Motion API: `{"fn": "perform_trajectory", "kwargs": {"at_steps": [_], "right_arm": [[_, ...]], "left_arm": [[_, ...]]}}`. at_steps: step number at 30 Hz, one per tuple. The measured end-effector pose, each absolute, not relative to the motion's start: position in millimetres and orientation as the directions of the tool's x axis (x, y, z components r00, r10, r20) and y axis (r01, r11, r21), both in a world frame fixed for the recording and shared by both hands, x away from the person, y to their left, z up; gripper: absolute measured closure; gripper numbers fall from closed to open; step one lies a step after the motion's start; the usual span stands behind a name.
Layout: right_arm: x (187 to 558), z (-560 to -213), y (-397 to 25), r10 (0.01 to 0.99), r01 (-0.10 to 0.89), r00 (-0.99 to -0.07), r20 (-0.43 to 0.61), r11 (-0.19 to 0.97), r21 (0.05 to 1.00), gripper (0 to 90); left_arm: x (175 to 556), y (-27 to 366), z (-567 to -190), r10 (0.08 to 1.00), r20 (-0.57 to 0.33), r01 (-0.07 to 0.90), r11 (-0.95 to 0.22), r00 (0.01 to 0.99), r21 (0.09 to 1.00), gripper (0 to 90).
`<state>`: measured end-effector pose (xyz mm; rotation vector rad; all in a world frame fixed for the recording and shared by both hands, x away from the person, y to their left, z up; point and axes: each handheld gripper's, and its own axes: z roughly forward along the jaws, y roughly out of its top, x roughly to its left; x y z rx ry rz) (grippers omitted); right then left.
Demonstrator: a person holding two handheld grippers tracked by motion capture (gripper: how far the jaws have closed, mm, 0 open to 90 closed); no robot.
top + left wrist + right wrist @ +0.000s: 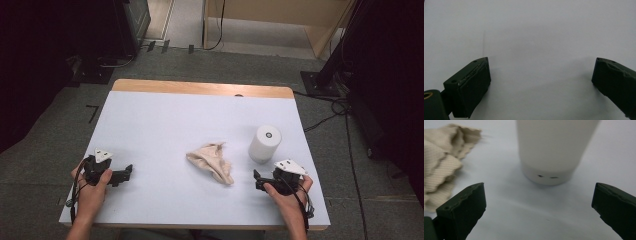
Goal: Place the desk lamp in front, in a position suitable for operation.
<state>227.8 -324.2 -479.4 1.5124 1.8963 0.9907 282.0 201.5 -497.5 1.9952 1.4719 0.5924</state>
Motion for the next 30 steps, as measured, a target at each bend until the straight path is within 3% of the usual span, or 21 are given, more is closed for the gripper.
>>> {"fn": "perform_trajectory", "kwargs": {"at_steps": [17, 30], "right_arm": [[245.0, -468.6, -249.1, 0.893, 0.532, -0.443, 0.08, 0.19, 0.825, 0.2], [280.2, -462.6, -219.8, 0.876, 0.533, -0.464, 0.13, 0.159, 0.831, 0.9]], "left_arm": [[282.1, 201.5, -497.6, 0.956, 0.011, 0.697, -0.221, 0.293, 0.682, 1.5], [281.8, 201.5, -497.6, 0.956, 0.014, 0.696, -0.224, 0.293, 0.682, 1.5]]}}
